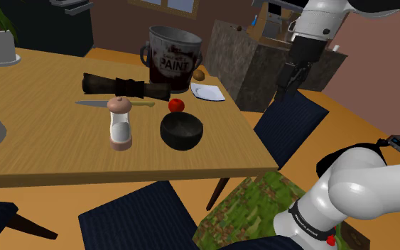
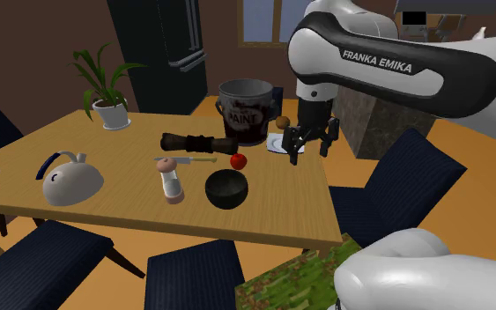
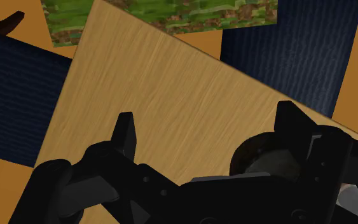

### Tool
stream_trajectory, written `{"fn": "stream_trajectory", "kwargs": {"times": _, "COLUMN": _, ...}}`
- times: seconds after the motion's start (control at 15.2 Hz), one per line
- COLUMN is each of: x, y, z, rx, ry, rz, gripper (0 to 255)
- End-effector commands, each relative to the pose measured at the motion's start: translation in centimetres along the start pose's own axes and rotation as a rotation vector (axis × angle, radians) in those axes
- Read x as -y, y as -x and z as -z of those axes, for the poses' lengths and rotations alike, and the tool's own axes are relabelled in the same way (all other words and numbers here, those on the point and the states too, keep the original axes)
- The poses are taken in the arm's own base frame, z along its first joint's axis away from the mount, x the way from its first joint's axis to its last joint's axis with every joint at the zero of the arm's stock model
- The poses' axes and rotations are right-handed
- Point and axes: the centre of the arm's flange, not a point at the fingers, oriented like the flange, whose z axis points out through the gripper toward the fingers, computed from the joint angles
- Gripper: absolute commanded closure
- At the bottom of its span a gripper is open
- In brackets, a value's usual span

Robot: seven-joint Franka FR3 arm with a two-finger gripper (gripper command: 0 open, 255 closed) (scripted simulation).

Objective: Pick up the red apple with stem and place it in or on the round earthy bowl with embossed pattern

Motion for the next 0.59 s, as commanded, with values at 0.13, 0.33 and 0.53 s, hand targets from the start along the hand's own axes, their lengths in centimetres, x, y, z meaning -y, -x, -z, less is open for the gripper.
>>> {"fn": "stream_trajectory", "kwargs": {"times": 0.13, "x": 0.7, "y": -2.1, "z": -1.2, "rx": -0.005, "ry": -0.009, "rz": -0.033, "gripper": 0}}
{"fn": "stream_trajectory", "kwargs": {"times": 0.33, "x": 1.6, "y": -5.4, "z": -2.9, "rx": -0.012, "ry": -0.024, "rz": -0.081, "gripper": 0}}
{"fn": "stream_trajectory", "kwargs": {"times": 0.53, "x": 2.4, "y": -8.7, "z": -4.6, "rx": -0.020, "ry": -0.038, "rz": -0.130, "gripper": 0}}
